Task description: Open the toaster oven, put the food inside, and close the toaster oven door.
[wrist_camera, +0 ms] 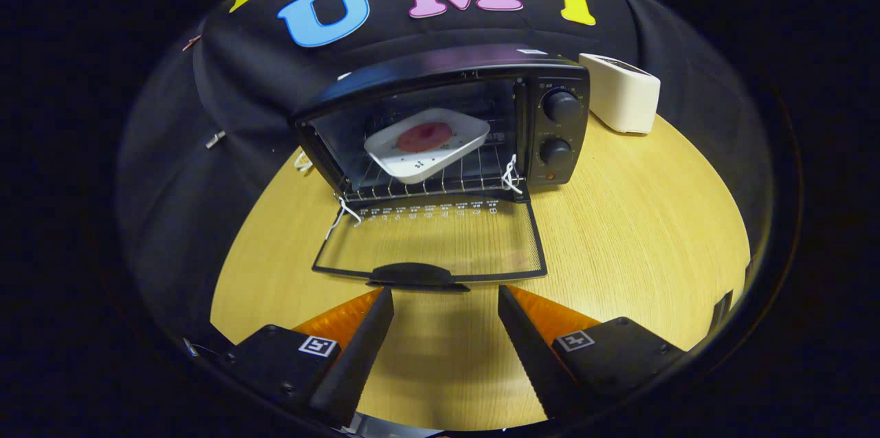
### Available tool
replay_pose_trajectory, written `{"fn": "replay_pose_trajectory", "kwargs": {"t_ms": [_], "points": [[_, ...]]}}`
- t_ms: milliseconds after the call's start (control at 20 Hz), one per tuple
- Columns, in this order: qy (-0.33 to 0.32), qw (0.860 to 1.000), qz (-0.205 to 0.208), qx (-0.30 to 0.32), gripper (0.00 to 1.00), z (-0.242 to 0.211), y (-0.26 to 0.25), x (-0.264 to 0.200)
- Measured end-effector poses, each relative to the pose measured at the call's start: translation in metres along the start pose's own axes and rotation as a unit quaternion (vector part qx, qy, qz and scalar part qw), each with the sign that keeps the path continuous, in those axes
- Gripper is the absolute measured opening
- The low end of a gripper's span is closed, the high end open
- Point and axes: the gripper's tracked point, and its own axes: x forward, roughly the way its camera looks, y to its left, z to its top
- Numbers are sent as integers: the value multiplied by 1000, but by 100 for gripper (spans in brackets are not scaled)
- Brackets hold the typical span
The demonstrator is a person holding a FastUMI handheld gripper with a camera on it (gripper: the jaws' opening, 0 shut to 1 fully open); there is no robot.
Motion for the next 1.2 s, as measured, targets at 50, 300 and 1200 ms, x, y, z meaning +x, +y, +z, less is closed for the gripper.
{"fn": "replay_pose_trajectory", "kwargs": {"t_ms": [50,300,1200], "points": [[12,1000,-7,-19,99,-8,-2,5],[34,997,-36,-65,99,-26,-6,37],[-56,993,9,-106,99,39,13,6]]}}
